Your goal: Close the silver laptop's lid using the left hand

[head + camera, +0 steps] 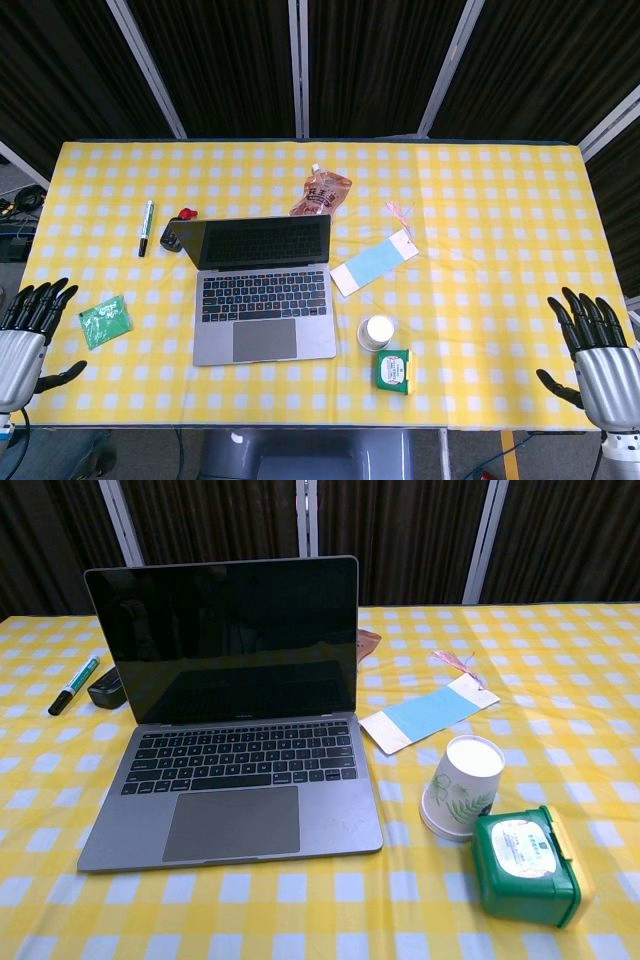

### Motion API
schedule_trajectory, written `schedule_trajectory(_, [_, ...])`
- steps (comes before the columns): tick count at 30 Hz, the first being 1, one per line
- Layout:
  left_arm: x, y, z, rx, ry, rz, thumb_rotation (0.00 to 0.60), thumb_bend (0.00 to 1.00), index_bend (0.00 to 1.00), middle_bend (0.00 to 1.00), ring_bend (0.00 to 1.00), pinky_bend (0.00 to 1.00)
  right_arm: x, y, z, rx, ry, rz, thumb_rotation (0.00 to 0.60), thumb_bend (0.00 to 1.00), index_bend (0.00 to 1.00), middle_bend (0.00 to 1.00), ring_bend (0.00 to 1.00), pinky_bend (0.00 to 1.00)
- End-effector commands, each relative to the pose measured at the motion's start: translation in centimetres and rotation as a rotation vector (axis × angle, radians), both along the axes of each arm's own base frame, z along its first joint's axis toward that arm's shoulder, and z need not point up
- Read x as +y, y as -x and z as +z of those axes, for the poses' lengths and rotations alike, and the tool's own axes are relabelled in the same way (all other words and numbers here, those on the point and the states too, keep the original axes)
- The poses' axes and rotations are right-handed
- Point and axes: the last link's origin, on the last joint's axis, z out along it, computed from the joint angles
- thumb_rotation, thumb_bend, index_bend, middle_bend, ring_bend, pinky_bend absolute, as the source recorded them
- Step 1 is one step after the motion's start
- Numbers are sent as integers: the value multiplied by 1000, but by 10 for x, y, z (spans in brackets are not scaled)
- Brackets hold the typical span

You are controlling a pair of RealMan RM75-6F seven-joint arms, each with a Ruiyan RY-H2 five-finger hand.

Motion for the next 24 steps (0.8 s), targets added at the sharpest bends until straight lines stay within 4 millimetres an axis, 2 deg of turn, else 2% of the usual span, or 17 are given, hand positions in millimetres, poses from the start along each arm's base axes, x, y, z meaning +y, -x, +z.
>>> schedule_trajectory(1, [1,0,0,0,2,3,600,0,0,0,0,0,-1,1,0,-1,-4,-3,600,0,0,0,0,0])
schedule_trajectory(6, [3,2,-2,2,13,9,600,0,0,0,0,0,-1,1,-2,-2,-11,-6,600,0,0,0,0,0])
schedule_trajectory(7, [4,2,-3,2,15,8,600,10,0,0,0,0,-1,1,-2,-3,-14,-6,600,0,0,0,0,0])
schedule_trajectory(8, [5,2,-4,0,19,10,600,62,0,0,0,0,-1,0,-2,-4,-16,-6,600,0,0,0,0,0])
schedule_trajectory(9, [7,2,-5,-6,26,12,600,207,0,0,0,0,-1,0,-3,-4,-18,-6,600,0,0,0,0,0])
schedule_trajectory(10, [12,1,-8,-22,40,12,600,397,0,0,0,0,-1,0,-3,-4,-21,-7,600,0,0,0,0,0])
schedule_trajectory(12, [24,-3,-11,-61,60,6,600,676,0,0,0,0,-2,1,-4,-5,-27,-11,600,0,0,0,0,0])
schedule_trajectory(14, [41,-10,-15,-79,84,-11,600,818,0,0,0,0,-4,2,-4,-6,-29,-18,600,0,0,0,0,0])
schedule_trajectory(16, [57,-18,-19,-80,106,-35,600,920,0,0,0,0,-6,3,-5,-4,-30,-24,600,0,0,0,0,0])
schedule_trajectory(19, [87,-40,-25,-75,143,-77,600,990,0,0,0,0,-9,5,-5,-4,-29,-37,600,0,0,0,0,0])
schedule_trajectory(24, [140,-82,-31,-68,170,-135,600,1000,0,0,0,0,-14,9,-8,5,-33,-62,600,0,0,0,0,0])
